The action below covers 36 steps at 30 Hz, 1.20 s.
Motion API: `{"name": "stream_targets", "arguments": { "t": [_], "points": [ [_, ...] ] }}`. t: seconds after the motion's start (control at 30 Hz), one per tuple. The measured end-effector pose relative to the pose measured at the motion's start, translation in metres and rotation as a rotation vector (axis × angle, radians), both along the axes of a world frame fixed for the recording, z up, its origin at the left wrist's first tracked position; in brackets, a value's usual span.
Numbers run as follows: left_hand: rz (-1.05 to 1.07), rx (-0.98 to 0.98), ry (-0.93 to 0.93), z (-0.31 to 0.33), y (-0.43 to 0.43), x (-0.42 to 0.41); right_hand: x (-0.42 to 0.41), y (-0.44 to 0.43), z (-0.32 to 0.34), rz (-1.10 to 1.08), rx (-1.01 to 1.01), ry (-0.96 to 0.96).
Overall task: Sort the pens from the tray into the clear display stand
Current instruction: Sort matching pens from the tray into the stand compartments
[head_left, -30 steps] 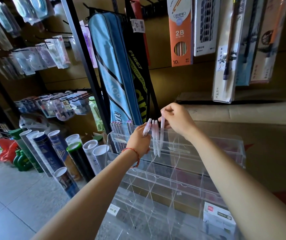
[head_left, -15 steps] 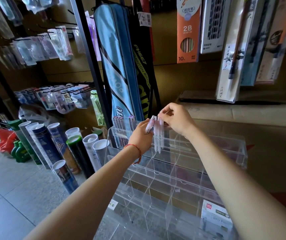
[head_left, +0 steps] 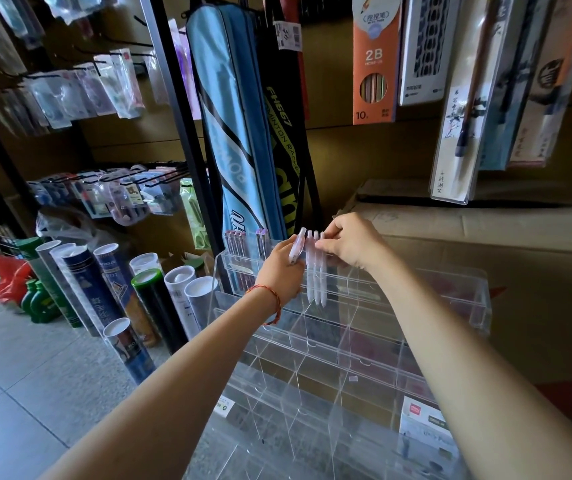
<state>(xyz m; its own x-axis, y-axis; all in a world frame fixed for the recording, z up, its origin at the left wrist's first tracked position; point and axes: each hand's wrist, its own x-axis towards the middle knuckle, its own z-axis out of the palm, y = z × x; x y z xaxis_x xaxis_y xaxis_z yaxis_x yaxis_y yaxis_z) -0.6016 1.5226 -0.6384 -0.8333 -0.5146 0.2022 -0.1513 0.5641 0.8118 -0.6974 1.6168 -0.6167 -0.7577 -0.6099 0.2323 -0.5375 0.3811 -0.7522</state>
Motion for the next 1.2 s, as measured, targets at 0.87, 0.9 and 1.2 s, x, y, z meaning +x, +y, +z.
{"name": "stream_targets", "arguments": {
  "t": [0.87,0.9,1.2],
  "points": [
    [-0.015,0.355,0.02,0.048,0.029,-0.003,0.016,0.039,0.044,0.506,-0.455,-0.376],
    [0.037,0.272,0.11,0.049,0.024,-0.005,0.014,0.038,0.045,0.435,-0.524,-0.349],
    [-0.13,-0.659,-0.164,0.019,0.006,-0.007,-0.007,0.029,0.032,-0.215,-0.757,0.304]
  ]
}}
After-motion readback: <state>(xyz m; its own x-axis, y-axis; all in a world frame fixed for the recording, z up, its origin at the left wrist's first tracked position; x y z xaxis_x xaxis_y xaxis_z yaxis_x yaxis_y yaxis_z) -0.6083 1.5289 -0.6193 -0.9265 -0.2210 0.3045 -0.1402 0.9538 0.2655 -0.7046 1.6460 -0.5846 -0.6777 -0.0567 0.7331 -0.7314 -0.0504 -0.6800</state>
